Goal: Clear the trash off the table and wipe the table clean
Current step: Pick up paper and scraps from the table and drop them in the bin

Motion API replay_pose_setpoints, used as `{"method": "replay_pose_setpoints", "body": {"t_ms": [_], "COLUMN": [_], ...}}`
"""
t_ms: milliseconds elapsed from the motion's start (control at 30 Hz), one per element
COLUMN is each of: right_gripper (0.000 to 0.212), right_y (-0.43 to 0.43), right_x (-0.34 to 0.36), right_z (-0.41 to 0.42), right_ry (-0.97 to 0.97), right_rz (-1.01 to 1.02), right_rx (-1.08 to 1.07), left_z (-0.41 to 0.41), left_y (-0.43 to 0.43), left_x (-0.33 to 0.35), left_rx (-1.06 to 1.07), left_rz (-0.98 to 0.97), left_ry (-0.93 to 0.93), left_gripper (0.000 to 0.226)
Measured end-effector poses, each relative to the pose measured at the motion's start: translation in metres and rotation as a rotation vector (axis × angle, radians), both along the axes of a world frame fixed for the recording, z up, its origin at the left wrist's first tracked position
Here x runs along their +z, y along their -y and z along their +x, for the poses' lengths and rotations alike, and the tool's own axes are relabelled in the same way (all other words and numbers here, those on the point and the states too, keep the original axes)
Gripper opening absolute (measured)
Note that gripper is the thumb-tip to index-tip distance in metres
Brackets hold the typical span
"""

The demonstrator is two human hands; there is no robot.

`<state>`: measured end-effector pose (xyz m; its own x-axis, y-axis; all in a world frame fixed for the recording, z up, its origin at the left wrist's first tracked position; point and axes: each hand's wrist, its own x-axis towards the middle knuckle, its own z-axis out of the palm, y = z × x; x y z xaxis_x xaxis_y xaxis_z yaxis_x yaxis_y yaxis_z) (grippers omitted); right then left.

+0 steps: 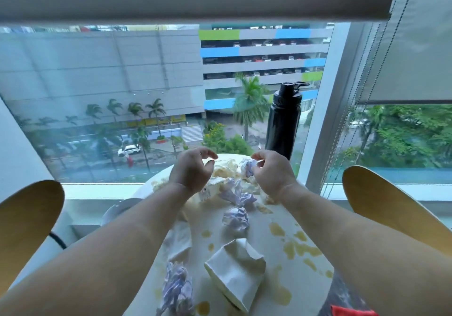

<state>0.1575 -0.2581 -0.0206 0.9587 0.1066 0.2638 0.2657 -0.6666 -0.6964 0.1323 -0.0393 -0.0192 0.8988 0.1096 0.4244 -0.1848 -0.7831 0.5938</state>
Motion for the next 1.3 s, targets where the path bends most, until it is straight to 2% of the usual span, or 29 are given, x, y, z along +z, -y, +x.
{"method": "replay_pose_setpoints", "body": {"t_ms": [167, 367, 467, 533, 600, 700, 900, 1067, 1233, 1300], "right_gripper": [0.027, 0.048, 0.059, 0.058, 0.052, 0.042, 0.007, 0.023, 0.023, 0.023], "right_y": [-0.014, -0.028, -0.029, -0.027, -0.025, -0.023, -0.021, -0.021, -0.018, -0.018], "right_x": [-0.005, -0.016, -0.02, -0.018, -0.017, -0.016, -0.005, 0.013, 0.016, 0.02], "right_z": [0.034, 0.05, 0.055, 0.055, 0.056, 0.051, 0.041, 0.032, 0.026, 0.02], "right_ry": [0.034, -0.152, -0.21, -0.224, -0.241, -0.225, -0.093, -0.114, -0.162, -0.216], "right_rz": [-0.067, -0.238, -0.297, -0.318, -0.299, -0.221, 0.043, 0.282, 0.492, 0.616], "right_rx": [0.013, -0.038, -0.056, -0.038, -0.018, -0.001, -0.011, 0.037, 0.109, 0.141], "left_z": [0.043, 0.066, 0.071, 0.072, 0.071, 0.069, 0.059, 0.042, 0.018, 0.006], "left_y": [0.002, 0.01, 0.012, 0.01, 0.009, 0.004, -0.006, -0.01, -0.009, -0.009], "left_x": [0.002, -0.008, -0.012, -0.015, -0.016, -0.014, -0.004, 0.012, 0.027, 0.031], "left_rx": [-0.05, -0.011, 0.006, 0.032, 0.051, 0.069, 0.168, 0.26, 0.29, 0.291], "left_rz": [0.093, 0.201, 0.252, 0.234, 0.187, 0.066, -0.14, -0.356, -0.435, -0.501], "left_ry": [-0.183, -0.43, -0.456, -0.457, -0.432, -0.349, -0.173, -0.028, 0.053, 0.044], "left_gripper": [0.035, 0.077, 0.074, 0.076, 0.067, 0.039, 0.026, 0.008, 0.026, 0.023]}}
